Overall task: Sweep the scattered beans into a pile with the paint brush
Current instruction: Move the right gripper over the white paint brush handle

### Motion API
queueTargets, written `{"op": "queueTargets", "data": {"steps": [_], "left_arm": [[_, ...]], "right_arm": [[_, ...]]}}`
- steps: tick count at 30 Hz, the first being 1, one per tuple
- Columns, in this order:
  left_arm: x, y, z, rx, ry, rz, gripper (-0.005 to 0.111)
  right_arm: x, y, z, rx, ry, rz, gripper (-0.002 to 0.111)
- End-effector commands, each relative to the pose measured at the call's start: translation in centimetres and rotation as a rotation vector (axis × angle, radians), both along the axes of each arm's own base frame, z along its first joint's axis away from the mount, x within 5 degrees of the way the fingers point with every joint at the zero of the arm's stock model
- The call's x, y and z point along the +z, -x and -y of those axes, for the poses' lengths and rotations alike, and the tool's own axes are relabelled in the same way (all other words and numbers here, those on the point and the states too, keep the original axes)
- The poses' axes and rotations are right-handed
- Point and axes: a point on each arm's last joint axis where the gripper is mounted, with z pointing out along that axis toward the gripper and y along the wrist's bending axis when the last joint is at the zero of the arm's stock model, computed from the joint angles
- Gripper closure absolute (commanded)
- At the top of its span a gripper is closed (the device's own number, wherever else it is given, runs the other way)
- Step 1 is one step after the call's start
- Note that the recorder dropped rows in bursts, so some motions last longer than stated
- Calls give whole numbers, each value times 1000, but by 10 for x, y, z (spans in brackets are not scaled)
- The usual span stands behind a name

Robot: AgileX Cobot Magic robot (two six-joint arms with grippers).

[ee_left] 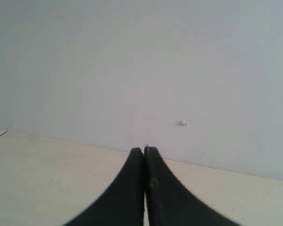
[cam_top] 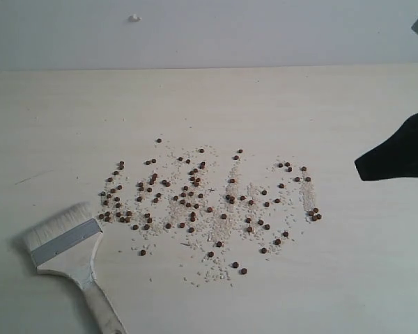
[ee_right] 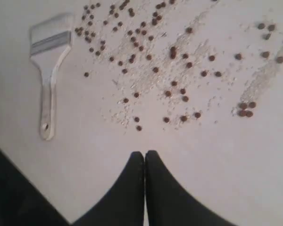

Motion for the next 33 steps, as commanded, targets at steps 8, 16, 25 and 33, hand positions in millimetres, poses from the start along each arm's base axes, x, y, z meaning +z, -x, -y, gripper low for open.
{"op": "queueTargets", "data": {"steps": [8, 16, 25, 33], "left_arm": [[0, 1, 0, 2, 1, 5, 107], [0, 1, 0, 2, 1, 5, 107], [0, 1, 0, 2, 1, 5, 107], [0, 1, 0, 2, 1, 5, 107]], "right_arm": [[13, -32, 14, -276, 25, 288, 108], [11, -54, -31, -130, 5, 348, 108], [7, -57, -112, 260, -32, 112, 108], [-27, -49, -124, 355, 51, -259, 108]]}}
